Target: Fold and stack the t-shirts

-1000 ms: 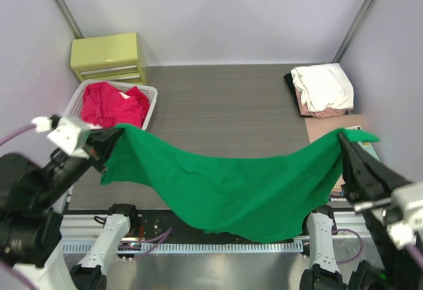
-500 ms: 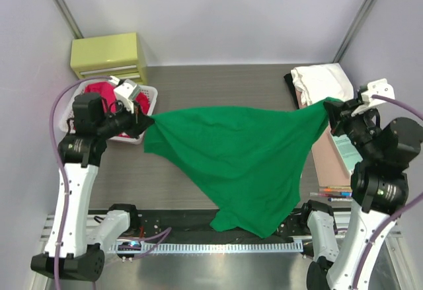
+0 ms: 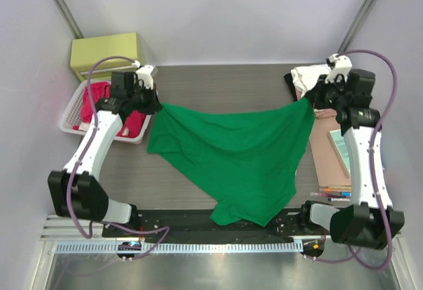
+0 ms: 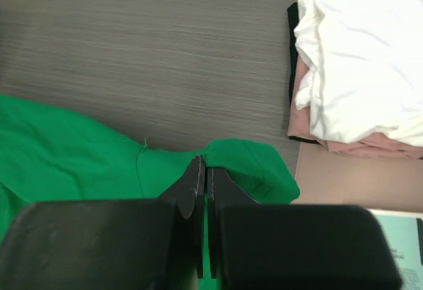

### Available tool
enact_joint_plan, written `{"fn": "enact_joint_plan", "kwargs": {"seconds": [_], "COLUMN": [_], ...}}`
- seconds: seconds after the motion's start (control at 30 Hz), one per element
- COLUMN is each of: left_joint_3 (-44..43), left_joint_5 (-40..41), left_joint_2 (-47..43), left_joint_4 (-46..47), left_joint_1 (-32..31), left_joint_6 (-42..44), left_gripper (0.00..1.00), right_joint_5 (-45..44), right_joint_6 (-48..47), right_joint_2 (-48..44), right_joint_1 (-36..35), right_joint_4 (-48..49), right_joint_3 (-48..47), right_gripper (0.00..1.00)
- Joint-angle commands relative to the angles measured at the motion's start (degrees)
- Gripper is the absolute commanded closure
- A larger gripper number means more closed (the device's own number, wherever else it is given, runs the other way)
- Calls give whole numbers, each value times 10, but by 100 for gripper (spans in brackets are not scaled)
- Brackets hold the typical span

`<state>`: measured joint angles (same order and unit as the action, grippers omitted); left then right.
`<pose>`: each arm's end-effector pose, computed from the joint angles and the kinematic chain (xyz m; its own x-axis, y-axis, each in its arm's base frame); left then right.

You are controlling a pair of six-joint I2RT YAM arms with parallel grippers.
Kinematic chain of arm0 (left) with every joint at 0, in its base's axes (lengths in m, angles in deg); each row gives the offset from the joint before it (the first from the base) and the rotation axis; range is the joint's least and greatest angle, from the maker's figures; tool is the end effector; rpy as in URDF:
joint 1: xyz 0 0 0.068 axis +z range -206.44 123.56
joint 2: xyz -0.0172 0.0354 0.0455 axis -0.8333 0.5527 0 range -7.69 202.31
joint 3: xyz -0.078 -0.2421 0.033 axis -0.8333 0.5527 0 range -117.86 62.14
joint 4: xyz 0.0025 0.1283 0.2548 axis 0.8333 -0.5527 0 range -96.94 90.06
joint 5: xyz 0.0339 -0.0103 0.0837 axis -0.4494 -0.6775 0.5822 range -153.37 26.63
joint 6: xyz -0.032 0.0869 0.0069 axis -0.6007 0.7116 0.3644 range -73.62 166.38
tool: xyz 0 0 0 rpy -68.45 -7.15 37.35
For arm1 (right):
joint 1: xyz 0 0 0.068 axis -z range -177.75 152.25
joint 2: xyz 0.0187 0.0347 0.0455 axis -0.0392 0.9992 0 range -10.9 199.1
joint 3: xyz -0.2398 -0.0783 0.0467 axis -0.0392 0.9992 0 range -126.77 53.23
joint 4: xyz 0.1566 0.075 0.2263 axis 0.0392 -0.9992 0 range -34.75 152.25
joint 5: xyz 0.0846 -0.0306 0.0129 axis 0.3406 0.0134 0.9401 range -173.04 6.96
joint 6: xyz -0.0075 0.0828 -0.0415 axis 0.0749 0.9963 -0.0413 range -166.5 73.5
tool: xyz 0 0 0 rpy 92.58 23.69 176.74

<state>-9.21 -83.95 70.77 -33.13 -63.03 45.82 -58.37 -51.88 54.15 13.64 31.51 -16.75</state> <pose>0.3564 -0.0708 0.2833 -0.6462 0.0654 -0.7604 0.3674 0.8999 -0.2348 0.3156 -0.0280 0.3553 -0.4073 -0.0049 -0.9133 -0.2282 0.9688 0.0965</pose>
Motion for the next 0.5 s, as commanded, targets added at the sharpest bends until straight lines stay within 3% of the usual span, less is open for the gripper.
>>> {"fn": "enact_joint_plan", "kwargs": {"seconds": [0.0, 0.1, 0.47], "left_joint_3": [-83, -115, -310], "left_joint_5": [56, 74, 123], "left_joint_2": [82, 120, 309], "left_joint_4": [60, 79, 56], "left_joint_1": [-7, -11, -17], "left_joint_6": [-30, -16, -2], "left_gripper": [100, 100, 100], "right_joint_5": [-87, -110, -188], "right_joint_6": [4, -5, 6], "right_joint_2": [66, 133, 386], "right_joint_1": [-52, -74, -82], "right_joint_4": [59, 81, 67], "right_joint_3": [-67, -94, -355], "right_gripper": [99, 99, 99]}}
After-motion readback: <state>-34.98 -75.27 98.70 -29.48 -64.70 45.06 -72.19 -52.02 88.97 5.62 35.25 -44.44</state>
